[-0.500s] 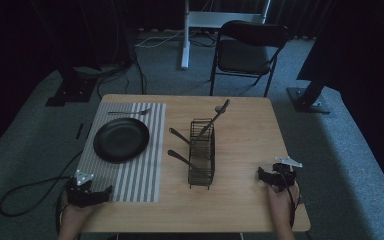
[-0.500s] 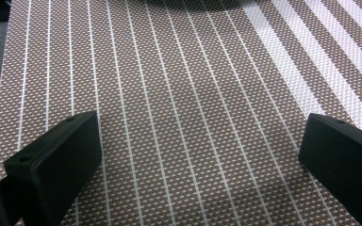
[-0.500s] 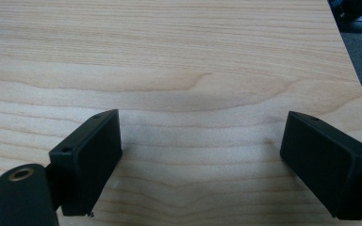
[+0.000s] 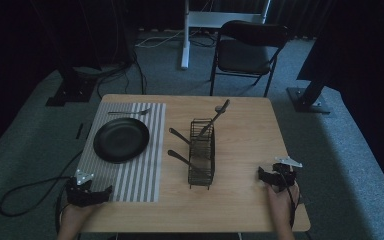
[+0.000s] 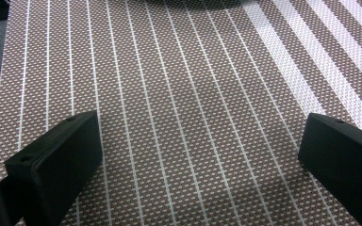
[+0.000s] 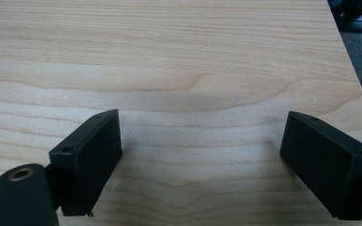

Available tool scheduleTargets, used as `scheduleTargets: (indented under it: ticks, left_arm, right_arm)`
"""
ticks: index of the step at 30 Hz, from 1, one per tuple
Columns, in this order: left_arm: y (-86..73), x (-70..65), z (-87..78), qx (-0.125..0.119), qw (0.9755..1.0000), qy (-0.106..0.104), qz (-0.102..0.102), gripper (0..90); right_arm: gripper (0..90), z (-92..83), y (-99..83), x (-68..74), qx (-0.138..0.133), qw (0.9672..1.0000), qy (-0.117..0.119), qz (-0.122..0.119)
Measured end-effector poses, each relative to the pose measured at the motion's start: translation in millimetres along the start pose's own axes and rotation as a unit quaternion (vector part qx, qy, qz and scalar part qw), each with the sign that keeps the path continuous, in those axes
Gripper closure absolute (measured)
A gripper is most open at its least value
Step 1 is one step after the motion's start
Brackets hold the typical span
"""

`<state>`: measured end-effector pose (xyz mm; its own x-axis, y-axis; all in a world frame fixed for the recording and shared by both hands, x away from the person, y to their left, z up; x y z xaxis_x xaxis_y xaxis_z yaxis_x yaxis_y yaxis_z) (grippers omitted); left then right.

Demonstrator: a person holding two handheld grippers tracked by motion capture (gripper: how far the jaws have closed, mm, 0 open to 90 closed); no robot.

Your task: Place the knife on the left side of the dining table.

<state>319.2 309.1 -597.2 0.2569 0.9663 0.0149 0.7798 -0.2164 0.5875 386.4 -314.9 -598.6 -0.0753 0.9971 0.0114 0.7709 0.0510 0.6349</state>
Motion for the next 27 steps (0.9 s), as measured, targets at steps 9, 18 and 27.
scheduleTargets:
  ticks: [9,18,27]
  left_arm:
    - [1.3,0.2,-0.2,0.008,1.0000,0.000,-0.001,1.0]
    - [4.6,2.3,-1.4,0.008,0.9998,-0.014,-0.010,3.8]
    - [16.4,-10.8,-7.1,0.001,0.9996,-0.027,0.010,3.9]
  right_arm:
    - [12.3,0.0,0.0,-0.2,0.000,1.0000,-0.001,0.001]
    - [12.1,0.3,0.3,-0.4,0.001,1.0000,-0.002,0.003]
    - [12.1,0.3,0.2,-0.4,0.001,1.0000,-0.002,0.003]
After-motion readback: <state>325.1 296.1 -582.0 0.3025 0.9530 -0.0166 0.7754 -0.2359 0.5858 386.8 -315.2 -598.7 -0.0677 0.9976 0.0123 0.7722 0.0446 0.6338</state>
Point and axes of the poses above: each handheld gripper's, and its own axes: z roughly forward along the jaws, y roughly out of its top, x roughly to its left, the point moved 7 cm from there along z, roughly forward along the jaws, and after that the axes turned 7 degrees about x, right-handed, at the moved point
